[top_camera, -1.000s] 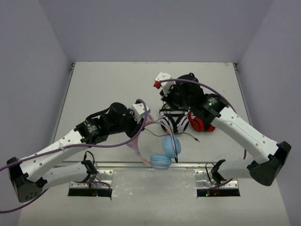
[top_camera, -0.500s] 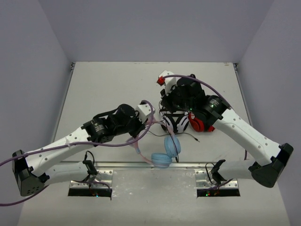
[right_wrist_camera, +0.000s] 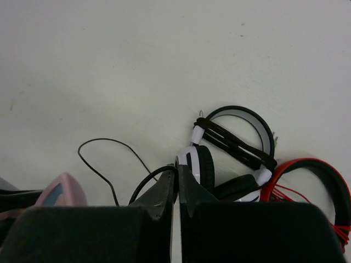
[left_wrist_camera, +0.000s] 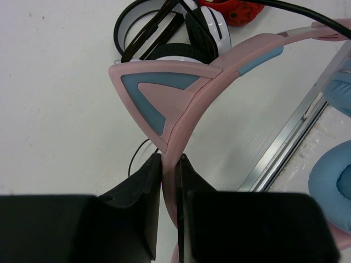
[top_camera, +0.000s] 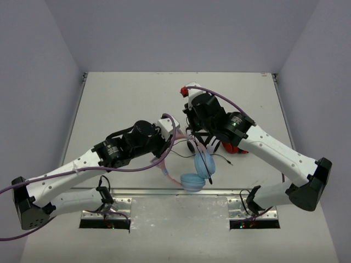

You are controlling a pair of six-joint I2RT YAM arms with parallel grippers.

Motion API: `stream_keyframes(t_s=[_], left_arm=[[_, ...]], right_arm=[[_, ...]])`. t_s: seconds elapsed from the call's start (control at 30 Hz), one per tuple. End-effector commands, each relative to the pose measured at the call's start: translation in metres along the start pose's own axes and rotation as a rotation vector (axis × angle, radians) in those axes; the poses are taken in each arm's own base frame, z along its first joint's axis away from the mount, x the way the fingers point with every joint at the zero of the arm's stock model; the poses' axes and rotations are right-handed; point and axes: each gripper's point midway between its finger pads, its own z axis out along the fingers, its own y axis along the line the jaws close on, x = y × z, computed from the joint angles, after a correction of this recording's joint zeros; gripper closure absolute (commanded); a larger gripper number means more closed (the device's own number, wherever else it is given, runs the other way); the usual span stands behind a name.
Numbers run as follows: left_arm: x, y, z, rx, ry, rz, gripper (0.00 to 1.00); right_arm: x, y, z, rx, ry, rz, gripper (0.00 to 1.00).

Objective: Wrap the headphones

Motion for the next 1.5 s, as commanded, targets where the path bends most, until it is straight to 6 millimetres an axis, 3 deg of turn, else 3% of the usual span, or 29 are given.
stream_keyframes(t_s=[0.0, 0.17, 0.4, 0.53, 0.7, 0.9, 1.13, 1.17, 1.27, 1.47], left_arm=[[-0.06, -0.013, -0.025, 0.06, -0.227, -0.042, 1.0], [-0.071, -0.016, -0.04, 0.082, -0.287, -0.046, 1.0], [-0.091, -0.02, -0.053, 0.111, -0.354, -0.046, 1.0], [-0.1, -0.018, -0.064, 0.105, -0.412, -0.048, 1.0], [-0.116, -0.019, -0.1, 0.129, -0.562, -0.111, 1.0], [-0.13, -0.025, -0.121, 0.181, -0.646, -0.135, 1.0], [-0.149, -0.03, -0.156, 0.241, -0.766, -0.192, 1.0], [-0.153, -0.03, -0.161, 0.248, -0.786, -0.197, 1.0], [-0.161, -0.027, -0.172, 0.243, -0.824, -0.22, 1.0], [-0.177, -0.011, -0.183, 0.176, -0.885, -0.299, 1.0]], right_arm=[[-0.016, -0.026, -0.005, 0.175, -0.067, 0.069, 0.99], [-0.017, -0.034, -0.001, 0.224, -0.061, 0.061, 0.99], [-0.009, -0.025, 0.009, 0.189, -0.034, 0.049, 0.99], [-0.003, 0.001, 0.013, 0.027, -0.053, 0.018, 0.99], [0.005, 0.032, 0.011, -0.181, -0.089, -0.045, 0.99], [-0.002, 0.061, -0.008, -0.395, -0.217, -0.039, 0.99], [-0.023, 0.08, -0.038, -0.551, -0.442, 0.001, 0.98], [-0.033, 0.081, -0.044, -0.567, -0.5, 0.007, 0.94], [-0.033, 0.091, -0.049, -0.629, -0.542, 0.023, 0.86], [-0.044, 0.11, -0.051, -0.749, -0.623, 0.071, 0.84]])
